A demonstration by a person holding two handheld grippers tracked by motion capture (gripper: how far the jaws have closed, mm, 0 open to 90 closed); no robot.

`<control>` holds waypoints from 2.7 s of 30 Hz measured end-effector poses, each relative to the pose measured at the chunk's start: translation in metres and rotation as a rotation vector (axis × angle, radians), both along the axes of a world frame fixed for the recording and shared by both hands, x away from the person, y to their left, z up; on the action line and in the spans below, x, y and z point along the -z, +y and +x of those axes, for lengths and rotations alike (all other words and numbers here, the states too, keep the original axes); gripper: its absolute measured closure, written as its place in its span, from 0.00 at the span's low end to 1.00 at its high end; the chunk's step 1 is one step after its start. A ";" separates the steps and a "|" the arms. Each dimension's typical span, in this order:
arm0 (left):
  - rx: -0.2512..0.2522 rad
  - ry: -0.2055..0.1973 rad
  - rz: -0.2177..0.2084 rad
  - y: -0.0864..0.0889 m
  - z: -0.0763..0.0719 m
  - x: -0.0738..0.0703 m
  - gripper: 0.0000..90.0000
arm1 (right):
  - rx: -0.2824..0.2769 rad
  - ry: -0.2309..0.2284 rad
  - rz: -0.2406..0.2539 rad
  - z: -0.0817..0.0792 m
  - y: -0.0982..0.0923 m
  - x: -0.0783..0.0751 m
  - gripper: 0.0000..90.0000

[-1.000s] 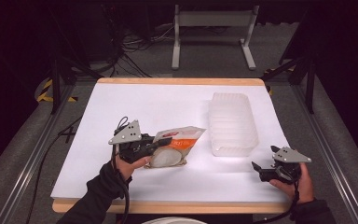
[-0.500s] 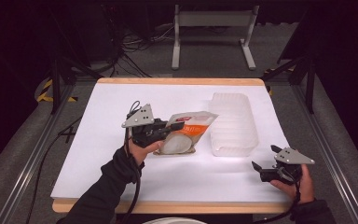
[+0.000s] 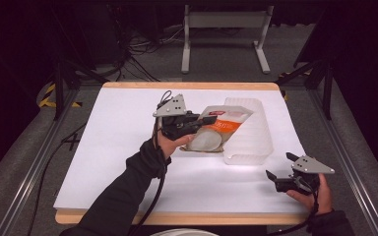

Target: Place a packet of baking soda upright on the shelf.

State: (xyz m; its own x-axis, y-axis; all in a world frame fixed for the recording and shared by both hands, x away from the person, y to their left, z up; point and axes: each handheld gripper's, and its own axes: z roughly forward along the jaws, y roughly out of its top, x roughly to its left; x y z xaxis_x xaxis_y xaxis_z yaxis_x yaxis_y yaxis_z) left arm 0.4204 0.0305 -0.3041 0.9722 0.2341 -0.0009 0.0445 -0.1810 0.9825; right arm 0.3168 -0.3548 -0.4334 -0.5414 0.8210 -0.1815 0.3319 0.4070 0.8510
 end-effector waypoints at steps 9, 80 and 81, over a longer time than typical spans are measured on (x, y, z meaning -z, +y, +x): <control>0.013 -0.005 -0.003 -0.027 0.010 -0.006 1.00 | 0.006 0.000 -0.007 0.000 -0.001 0.001 0.07; 0.052 0.163 -0.057 -0.115 0.042 0.059 0.99 | -0.001 0.033 -0.022 0.001 0.000 0.004 0.07; 0.060 0.164 -0.057 -0.113 0.043 0.060 0.99 | -0.001 0.034 -0.024 0.001 0.000 0.004 0.07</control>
